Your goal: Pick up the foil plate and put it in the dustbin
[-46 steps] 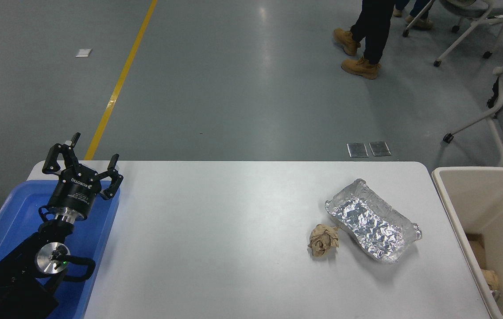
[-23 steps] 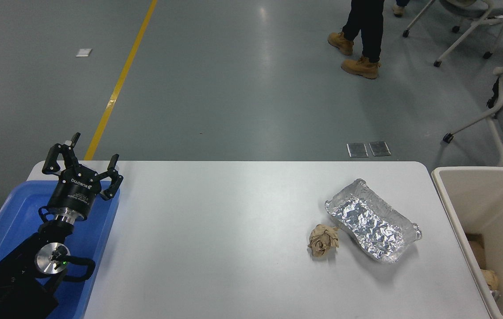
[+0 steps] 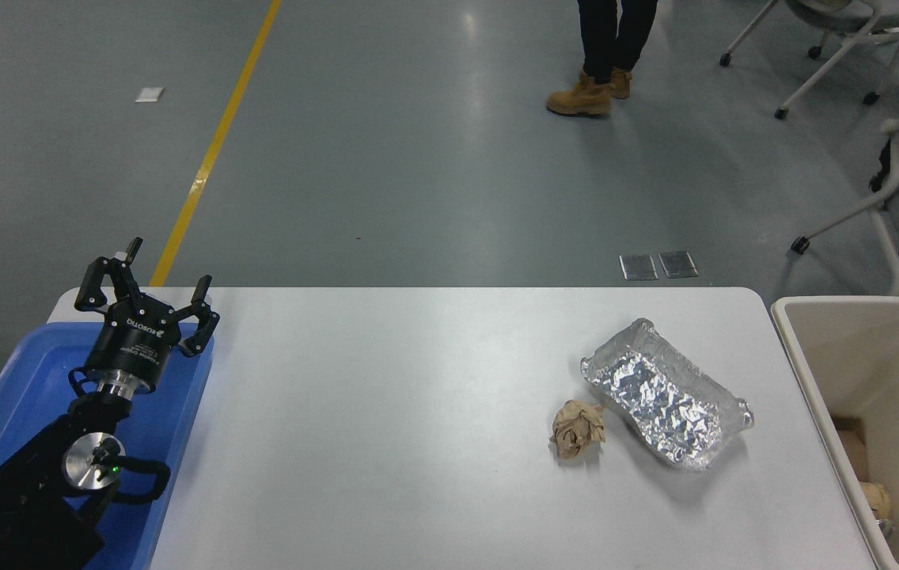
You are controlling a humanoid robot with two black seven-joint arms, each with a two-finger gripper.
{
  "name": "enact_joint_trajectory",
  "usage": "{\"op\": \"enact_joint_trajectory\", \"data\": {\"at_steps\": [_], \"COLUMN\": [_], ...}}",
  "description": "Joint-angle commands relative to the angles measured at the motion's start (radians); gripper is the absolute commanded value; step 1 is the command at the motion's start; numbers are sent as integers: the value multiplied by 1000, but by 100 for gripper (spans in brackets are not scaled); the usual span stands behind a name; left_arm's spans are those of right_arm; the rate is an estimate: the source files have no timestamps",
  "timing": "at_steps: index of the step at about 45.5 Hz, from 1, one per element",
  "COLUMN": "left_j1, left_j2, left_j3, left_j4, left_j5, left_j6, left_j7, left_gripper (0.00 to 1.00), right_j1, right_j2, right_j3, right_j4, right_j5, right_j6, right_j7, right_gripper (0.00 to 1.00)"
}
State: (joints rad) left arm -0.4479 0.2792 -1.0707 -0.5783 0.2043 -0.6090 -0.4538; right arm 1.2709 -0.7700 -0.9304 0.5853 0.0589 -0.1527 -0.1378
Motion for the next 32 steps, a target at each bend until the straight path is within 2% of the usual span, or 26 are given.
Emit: {"op": "enact_joint_trajectory", "data": {"at_steps": [1,12,32], "left_j1": [0,0,0], "left_j2": [0,0,0], "left_j3": [0,0,0], "left_j4": [0,0,0], "left_j5": [0,0,0], "left_j6": [0,0,0], "left_j7": [1,1,1], "left_gripper": [98,98,98], "right_j1": [372,600,979], "right_j2": [12,41,15], "right_j3": [-174,-235,-311], "right_j4": [326,671,968], "right_j5": [-42,-57,-51], "right_j6": [10,62,545], "right_j7": [3,1,-5], "right_gripper": [100,100,100]}}
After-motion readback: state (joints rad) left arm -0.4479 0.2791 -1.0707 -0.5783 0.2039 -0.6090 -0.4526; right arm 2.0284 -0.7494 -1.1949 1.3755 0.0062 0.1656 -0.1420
